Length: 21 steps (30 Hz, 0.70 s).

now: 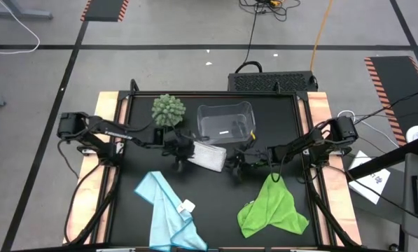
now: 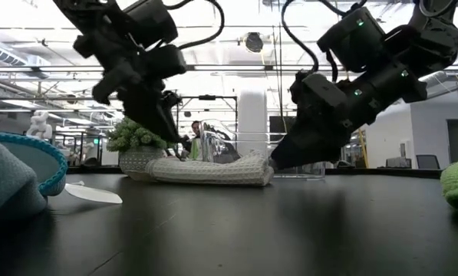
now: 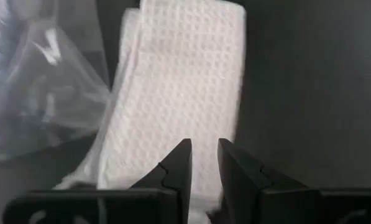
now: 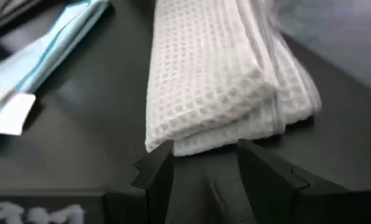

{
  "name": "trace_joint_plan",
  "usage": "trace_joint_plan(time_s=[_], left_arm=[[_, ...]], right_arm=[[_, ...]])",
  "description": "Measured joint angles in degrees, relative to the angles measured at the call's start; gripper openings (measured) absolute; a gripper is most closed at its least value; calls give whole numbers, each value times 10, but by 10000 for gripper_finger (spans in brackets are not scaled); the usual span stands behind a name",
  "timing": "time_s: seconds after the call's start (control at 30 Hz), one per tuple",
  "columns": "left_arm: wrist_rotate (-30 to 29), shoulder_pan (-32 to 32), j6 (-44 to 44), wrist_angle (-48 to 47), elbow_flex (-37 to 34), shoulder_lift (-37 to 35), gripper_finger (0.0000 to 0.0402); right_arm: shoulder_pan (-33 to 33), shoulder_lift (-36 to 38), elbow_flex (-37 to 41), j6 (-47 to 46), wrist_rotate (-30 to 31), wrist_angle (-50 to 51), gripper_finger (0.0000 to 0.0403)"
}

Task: Fold microfiber towels
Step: Put the folded gray towel into the transparent bin

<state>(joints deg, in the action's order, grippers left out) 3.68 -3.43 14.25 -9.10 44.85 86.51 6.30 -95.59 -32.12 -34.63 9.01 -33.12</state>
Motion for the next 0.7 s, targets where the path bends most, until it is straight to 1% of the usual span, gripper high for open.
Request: trace_joint_plan(time_s=[0.03, 0.1, 0.17, 0.23, 0.3, 0.37, 0.53, 0.7], left_arm=[[-8, 0, 5, 17, -4, 3, 81], [-22, -6, 11, 17, -16, 7, 81], [-23, -15, 16, 40, -19, 23, 81], [-23, -24, 19, 27, -27, 30, 81], [-23, -33, 27, 37, -24, 46, 81], [-24, -42, 28, 28, -28, 56, 81], [-13, -54, 32, 52, -25, 83, 81], [7, -57, 37, 64, -26, 86, 81]], right_arm=[[-3, 0, 0, -21, -5, 0, 169], [-10, 0, 0, -66, -24, -6, 169], [-18, 0, 0, -109, -45, -23, 169], [-25, 0, 0, -155, -54, -50, 169], [-30, 0, 0, -191, -61, -55, 169], [-33, 0, 0, -227, -61, -48, 169], [-29, -1, 0, -276, -62, -1, 169], [-29, -6, 0, -302, -60, 1, 169]])
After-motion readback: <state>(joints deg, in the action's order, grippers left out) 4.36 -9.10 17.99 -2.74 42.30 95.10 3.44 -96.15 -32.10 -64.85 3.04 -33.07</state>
